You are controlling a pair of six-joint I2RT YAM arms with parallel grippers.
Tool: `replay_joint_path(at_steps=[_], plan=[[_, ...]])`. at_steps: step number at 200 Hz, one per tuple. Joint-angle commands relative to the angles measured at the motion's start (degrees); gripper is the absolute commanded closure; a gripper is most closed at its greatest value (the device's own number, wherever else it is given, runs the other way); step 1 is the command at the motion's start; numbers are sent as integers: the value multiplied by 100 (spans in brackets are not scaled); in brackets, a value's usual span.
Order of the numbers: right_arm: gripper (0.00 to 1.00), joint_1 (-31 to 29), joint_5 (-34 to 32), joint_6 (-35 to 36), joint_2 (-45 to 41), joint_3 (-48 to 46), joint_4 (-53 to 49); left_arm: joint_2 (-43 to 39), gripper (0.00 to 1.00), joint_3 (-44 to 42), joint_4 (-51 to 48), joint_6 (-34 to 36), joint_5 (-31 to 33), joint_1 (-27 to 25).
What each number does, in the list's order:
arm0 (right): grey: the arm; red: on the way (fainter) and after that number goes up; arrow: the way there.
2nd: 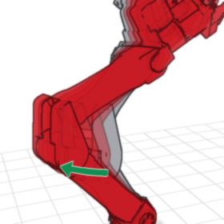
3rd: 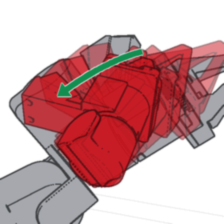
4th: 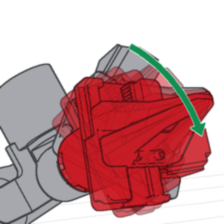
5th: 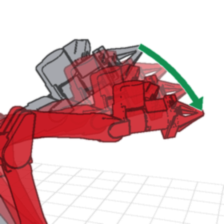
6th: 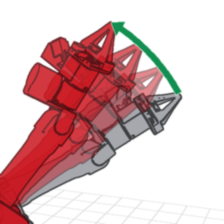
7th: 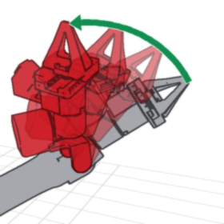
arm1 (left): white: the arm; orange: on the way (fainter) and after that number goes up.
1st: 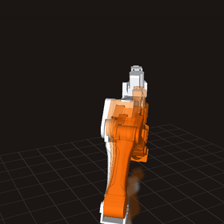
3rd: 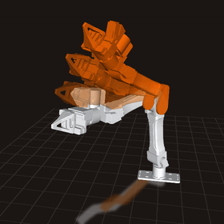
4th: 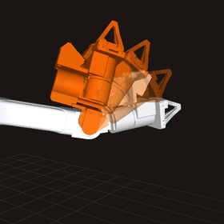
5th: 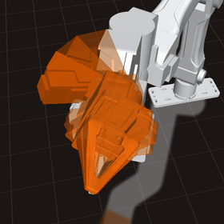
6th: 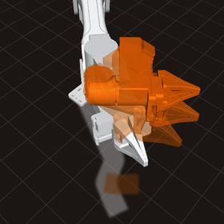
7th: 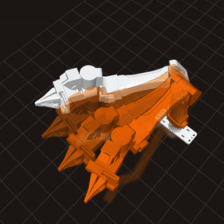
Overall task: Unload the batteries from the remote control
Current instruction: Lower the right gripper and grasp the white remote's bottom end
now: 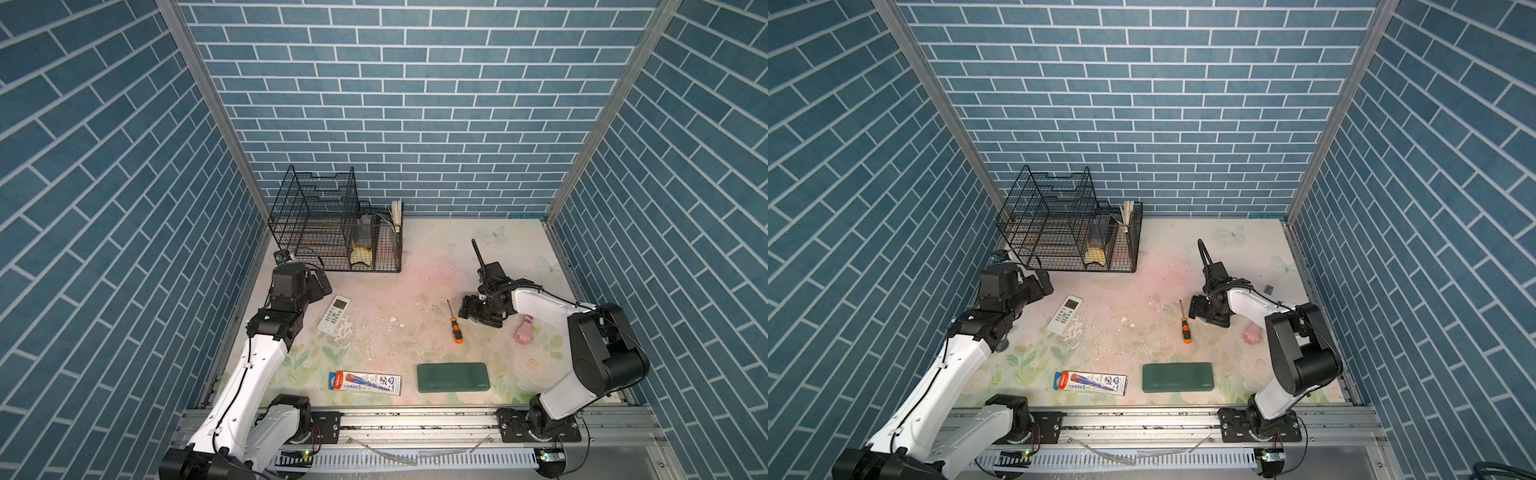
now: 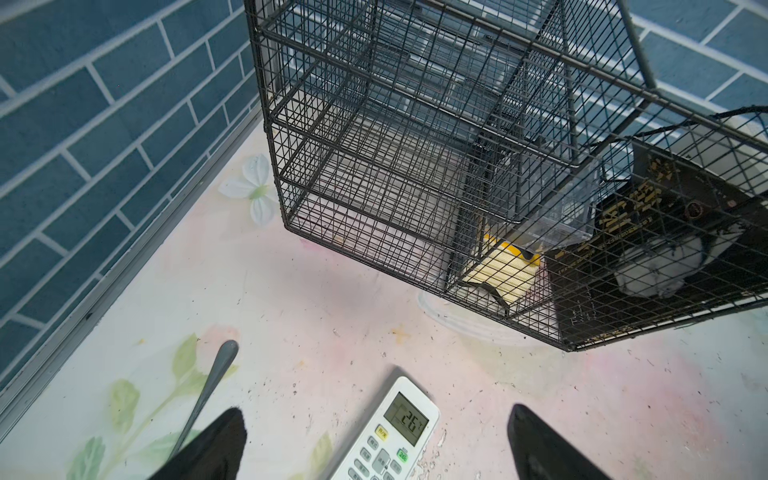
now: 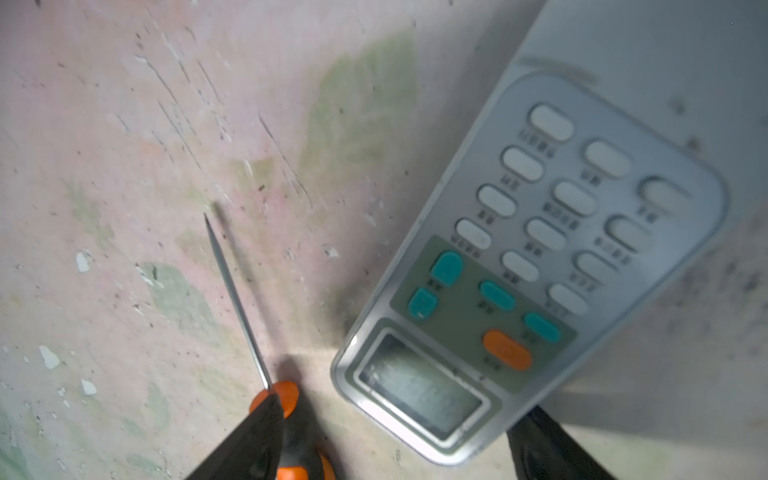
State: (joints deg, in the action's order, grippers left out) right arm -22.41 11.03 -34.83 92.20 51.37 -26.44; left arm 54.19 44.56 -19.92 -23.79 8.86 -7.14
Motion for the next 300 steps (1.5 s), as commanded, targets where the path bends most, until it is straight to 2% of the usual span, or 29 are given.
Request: replay_joint_path(at_steps=[1, 120, 164, 198, 217, 242, 264, 276, 300], plan=[[17, -26, 77, -490, 165, 196, 196, -81, 0, -6, -143, 8, -13, -20], [17, -27, 488, -1006, 975, 1129, 894, -25, 0, 12, -117, 3, 17, -20], [16, 13, 441, -854, 1518, 1801, 941, -53, 0, 37, -157, -11, 1, -24], [15, 246, 576, -484, 1960, 2486, 866, -152, 0, 28, -220, -54, -34, -25], [14, 401, 749, -203, 1902, 2693, 754, -233, 0, 19, -263, -124, -117, -24], [13, 447, 621, 561, 1573, 2951, -3, -321, 0, -20, -326, -230, -224, -32], [13, 448, 153, 1263, 1250, 3037, -800, -332, 0, -1, -395, -306, -271, -83], [13, 448, -176, 1608, 1104, 2989, -1136, -293, 0, 80, -478, -327, -168, -215], [11, 523, -562, 2098, 924, 2759, -1445, -53, 0, 416, -745, -292, 558, -927]])
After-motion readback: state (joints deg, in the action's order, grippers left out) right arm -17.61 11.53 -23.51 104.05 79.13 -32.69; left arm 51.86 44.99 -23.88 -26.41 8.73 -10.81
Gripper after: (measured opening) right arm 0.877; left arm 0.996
